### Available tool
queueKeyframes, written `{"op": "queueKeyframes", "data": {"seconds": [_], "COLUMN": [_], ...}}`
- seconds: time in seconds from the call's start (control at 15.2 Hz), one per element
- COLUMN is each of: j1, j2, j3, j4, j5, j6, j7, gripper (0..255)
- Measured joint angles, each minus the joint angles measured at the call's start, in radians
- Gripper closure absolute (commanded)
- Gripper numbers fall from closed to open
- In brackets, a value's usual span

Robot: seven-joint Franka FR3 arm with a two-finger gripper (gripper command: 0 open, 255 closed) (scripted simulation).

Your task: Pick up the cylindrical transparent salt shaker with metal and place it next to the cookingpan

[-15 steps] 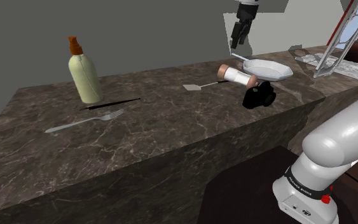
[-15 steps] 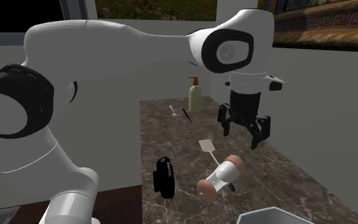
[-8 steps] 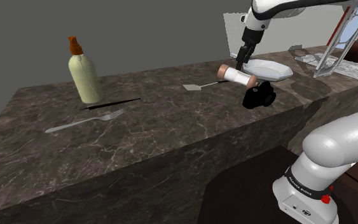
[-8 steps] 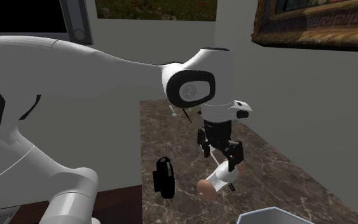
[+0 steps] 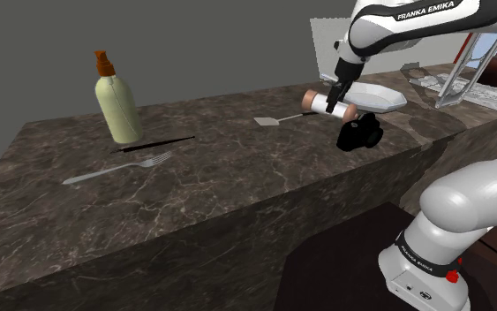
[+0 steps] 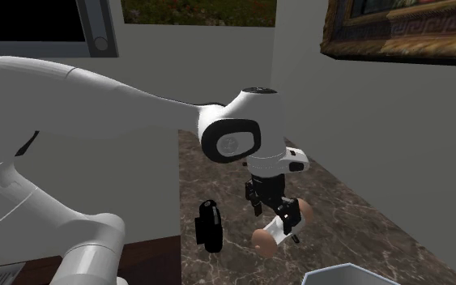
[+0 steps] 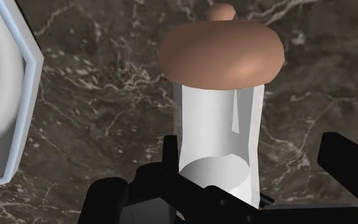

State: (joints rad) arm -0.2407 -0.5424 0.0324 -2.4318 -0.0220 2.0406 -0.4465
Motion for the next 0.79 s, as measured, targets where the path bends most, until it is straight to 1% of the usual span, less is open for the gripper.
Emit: {"op": "queueKeyframes", "data": {"seconds": [0.13,0.46,0.53,0.59,0.79], "j1": [-0.002,0.011,0.014,0.016,0.018], "j2": [0.003,0.007,0.007,0.008,0.012], "j3": [-0.003,-0.013,-0.016,-0.020,-0.022], "j4": [-0.017,-0.020,-0.016,-0.017,-0.022], "j5": [-0.018,-0.036,-0.030,-0.029,-0.049], "j6": [0.037,0.047,0.038,0.043,0.058], "j7": [0.001,0.008,0.009,0.009,0.010], "gripper": [0,0,0,255,255]}}
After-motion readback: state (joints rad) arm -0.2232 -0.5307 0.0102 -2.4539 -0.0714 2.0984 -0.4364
